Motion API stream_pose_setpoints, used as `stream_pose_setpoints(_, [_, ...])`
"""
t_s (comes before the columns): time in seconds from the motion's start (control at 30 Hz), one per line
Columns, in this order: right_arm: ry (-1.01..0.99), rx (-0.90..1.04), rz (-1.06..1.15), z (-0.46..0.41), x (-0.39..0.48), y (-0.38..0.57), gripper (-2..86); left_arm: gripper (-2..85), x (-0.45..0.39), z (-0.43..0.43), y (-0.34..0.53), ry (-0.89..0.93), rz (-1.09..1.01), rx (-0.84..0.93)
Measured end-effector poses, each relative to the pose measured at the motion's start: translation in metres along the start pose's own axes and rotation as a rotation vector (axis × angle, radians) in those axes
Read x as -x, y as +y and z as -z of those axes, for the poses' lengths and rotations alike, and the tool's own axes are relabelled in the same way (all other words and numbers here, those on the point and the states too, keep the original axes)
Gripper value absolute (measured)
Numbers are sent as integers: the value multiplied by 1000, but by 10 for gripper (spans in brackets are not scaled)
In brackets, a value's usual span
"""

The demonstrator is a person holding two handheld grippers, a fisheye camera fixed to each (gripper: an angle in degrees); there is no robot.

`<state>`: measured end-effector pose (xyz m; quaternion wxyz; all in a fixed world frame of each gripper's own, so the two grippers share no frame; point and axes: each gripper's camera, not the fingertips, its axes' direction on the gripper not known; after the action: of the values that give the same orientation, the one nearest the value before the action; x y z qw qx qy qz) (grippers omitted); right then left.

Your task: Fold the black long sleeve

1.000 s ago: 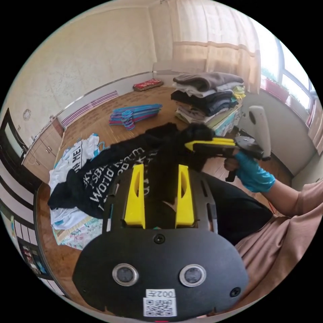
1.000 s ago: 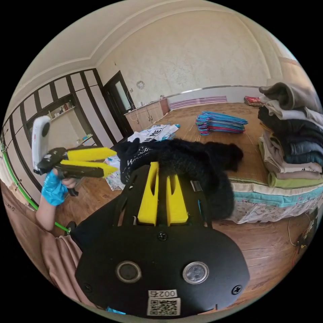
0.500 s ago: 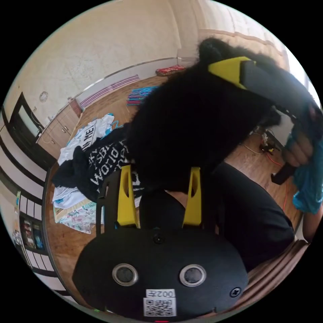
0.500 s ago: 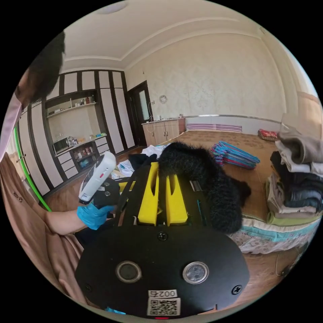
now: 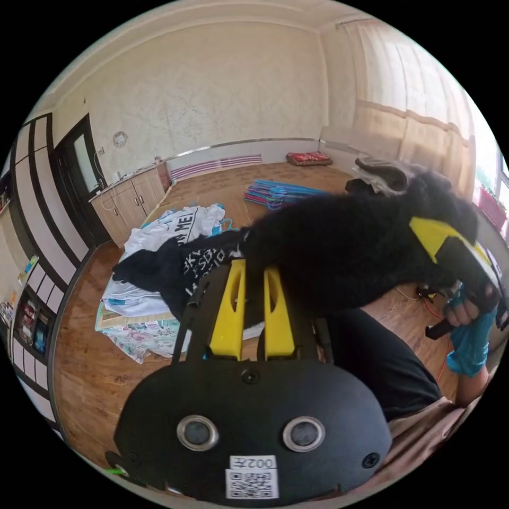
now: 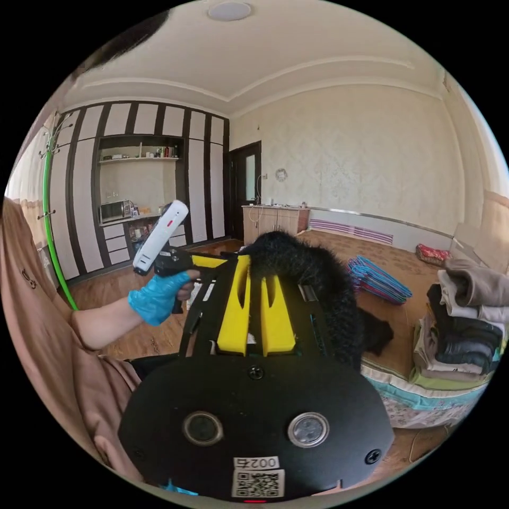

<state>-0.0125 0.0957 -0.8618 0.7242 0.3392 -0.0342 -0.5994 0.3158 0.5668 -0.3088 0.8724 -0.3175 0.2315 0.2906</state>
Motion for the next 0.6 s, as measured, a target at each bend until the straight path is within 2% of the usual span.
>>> stream_pose_setpoints(0.13, [3, -10, 12, 8, 12, -3, -4, 44, 16, 39, 3, -10, -63, -30])
stream_pose_setpoints(0.47, [50, 11, 184, 44, 45, 10, -5, 43, 27, 79, 15, 159, -173, -63])
stream_pose_setpoints(0.6, [26, 64, 184, 43, 44, 17, -2, 44, 29, 83, 15, 226, -227, -49])
